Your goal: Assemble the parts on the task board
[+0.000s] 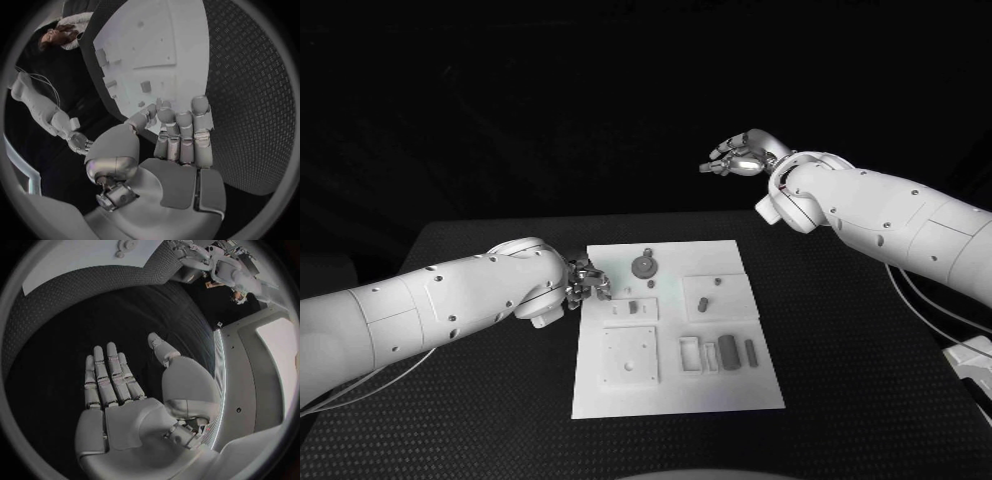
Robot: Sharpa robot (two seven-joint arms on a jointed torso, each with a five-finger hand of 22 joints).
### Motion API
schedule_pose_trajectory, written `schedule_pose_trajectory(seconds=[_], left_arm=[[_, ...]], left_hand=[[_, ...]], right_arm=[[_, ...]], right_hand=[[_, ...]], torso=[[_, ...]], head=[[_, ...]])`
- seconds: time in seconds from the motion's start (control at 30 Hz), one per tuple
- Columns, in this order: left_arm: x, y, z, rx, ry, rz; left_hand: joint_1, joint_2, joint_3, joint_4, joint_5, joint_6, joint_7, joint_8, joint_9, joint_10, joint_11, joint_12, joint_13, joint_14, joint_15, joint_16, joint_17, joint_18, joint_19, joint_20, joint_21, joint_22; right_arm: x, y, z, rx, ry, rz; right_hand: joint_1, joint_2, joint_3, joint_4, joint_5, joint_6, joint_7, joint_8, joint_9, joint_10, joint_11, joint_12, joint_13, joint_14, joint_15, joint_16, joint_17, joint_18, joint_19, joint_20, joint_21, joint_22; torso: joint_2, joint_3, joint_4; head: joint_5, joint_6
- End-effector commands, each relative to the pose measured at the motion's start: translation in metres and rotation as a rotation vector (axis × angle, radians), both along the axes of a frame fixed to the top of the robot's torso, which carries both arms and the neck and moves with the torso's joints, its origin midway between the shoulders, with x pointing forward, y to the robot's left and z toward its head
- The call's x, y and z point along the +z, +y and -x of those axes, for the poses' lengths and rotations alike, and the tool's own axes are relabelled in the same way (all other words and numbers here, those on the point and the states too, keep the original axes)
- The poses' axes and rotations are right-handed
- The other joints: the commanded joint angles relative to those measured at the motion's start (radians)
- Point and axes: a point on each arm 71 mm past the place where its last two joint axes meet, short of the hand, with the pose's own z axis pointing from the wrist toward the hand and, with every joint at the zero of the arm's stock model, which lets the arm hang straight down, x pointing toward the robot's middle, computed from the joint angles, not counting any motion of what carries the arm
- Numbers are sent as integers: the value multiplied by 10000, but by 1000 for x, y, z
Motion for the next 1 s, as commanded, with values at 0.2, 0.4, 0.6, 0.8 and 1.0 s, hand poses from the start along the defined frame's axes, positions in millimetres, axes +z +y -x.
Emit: schedule_pose_trajectory(seconds=[0.2,0.4,0.6,0.8,1.0], left_arm=[[-8,-9,7,23,323,62],[-12,-16,9,-77,339,93],[-12,-20,8,-255,51,-159],[-14,-21,7,-354,-140,-360],[-14,-21,6,-489,-325,-659]], left_hand=[[-75,63,0,-2,26,162,-241,2159,1263,112,-212,-49,-16,70,-107,-22,-14,198,82,-72,-13,211],[-165,51,-12,4,57,214,-293,2533,1465,152,-247,-45,-19,64,-97,-26,-16,199,74,-70,-27,215],[-179,58,-9,1,80,186,-300,2593,1501,168,-254,-42,-19,76,-99,-20,-15,202,86,-72,-24,216],[-186,62,-6,-2,86,178,-306,2632,1521,182,-260,-39,-20,89,-103,-14,-14,206,99,-76,-18,217],[-186,60,-4,-5,88,171,-308,2643,1526,187,-262,-38,-20,94,-105,-12,-14,208,103,-77,-17,217]], right_arm=[[0,1,0,156,-14,22],[0,2,0,181,-13,18],[0,3,0,195,-12,16],[0,4,1,224,-11,10],[0,3,1,221,-4,12]], right_hand=[[89,7,-19,23,19,-54,662,43,-18,-4,56,-43,-19,-43,30,-33,-12,-187,75,-4,-55,20],[90,9,-19,24,20,-55,662,44,-19,-4,56,-43,-24,-43,30,-34,-14,-188,75,-5,-60,23],[89,9,-20,25,20,-56,662,45,-20,-3,56,-43,-29,-43,31,-35,-16,-188,75,-5,-65,28],[90,10,-21,25,20,-57,663,47,-21,-2,56,-43,-35,-44,31,-36,-18,-189,76,-5,-71,32],[92,10,-21,25,20,-58,663,48,-22,-1,56,-43,-40,-44,32,-37,-20,-190,76,-5,-75,36]], torso=[[20,-11,-6],[28,-19,-8],[23,-20,1],[21,-13,3],[18,-9,-3]], head=[[-18,-72],[-45,-93],[-80,-117],[-94,-127],[-92,-145]])
